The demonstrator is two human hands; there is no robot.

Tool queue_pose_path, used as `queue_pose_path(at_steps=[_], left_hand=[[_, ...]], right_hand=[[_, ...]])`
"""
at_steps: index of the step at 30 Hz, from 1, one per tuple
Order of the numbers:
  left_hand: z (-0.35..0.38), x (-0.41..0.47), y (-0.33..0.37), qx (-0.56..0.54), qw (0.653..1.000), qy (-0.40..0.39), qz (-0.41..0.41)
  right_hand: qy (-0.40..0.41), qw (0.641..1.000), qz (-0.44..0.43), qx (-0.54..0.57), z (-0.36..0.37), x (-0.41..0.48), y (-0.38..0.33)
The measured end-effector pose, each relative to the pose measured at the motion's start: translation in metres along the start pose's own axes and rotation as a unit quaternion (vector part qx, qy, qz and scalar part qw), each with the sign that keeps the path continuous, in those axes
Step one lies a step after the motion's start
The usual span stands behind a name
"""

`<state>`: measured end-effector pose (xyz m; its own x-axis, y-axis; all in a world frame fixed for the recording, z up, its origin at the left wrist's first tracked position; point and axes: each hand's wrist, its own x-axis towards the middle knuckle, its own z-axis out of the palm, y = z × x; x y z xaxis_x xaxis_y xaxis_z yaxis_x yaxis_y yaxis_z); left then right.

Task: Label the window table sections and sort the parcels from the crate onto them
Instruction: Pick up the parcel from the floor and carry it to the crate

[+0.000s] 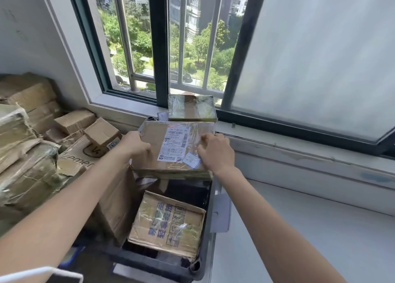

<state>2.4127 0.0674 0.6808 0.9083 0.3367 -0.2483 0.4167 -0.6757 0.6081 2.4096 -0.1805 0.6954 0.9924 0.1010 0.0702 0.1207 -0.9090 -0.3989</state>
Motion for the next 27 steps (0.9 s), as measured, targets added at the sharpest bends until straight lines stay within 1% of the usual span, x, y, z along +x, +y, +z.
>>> queue_pose_path(at_steps=[3,5,7,8,10,11,13,16,18,21,27], left_hand=[[0.000,0.000,0.001,0.008,1.000,-0.004,-0.008],[0.000,-0.001,0.003,0.025,1.000,0.010,0.001],[0.000,-0.002,0.006,0.045,0.997,0.051,0.041],[-0.001,-0.003,0.011,0.036,0.994,0.071,0.069],[-0.002,-0.007,0.025,0.018,0.985,0.103,0.137],[-0.001,-0.009,0.033,0.030,0.978,0.114,0.170],[-0.001,-0.011,0.049,0.105,0.959,0.141,0.221],[-0.004,-0.015,0.063,0.239,0.912,0.180,0.279],[-0.006,-0.017,0.064,0.272,0.899,0.176,0.294],[-0.003,-0.022,0.061,0.283,0.897,0.162,0.299],[0.000,-0.044,0.064,0.295,0.898,0.153,0.288]], right_hand=[[0.001,1.000,-0.002,-0.004,-0.001,-0.001,-0.001],[-0.009,1.000,-0.001,-0.007,-0.003,0.000,-0.002],[-0.012,1.000,-0.002,-0.011,-0.005,0.002,-0.003],[0.001,1.000,-0.008,-0.012,-0.006,0.003,-0.005],[0.048,0.998,-0.033,-0.009,-0.008,0.007,-0.010],[0.070,0.996,-0.052,-0.012,-0.011,0.011,-0.014],[0.091,0.991,-0.090,-0.037,-0.016,0.019,-0.024],[0.085,0.985,-0.118,-0.088,-0.022,0.027,-0.037],[0.076,0.983,-0.119,-0.120,-0.024,0.026,-0.040],[0.062,0.980,-0.112,-0.155,-0.027,0.015,-0.037],[0.051,0.981,-0.114,-0.148,-0.042,-0.003,-0.028]])
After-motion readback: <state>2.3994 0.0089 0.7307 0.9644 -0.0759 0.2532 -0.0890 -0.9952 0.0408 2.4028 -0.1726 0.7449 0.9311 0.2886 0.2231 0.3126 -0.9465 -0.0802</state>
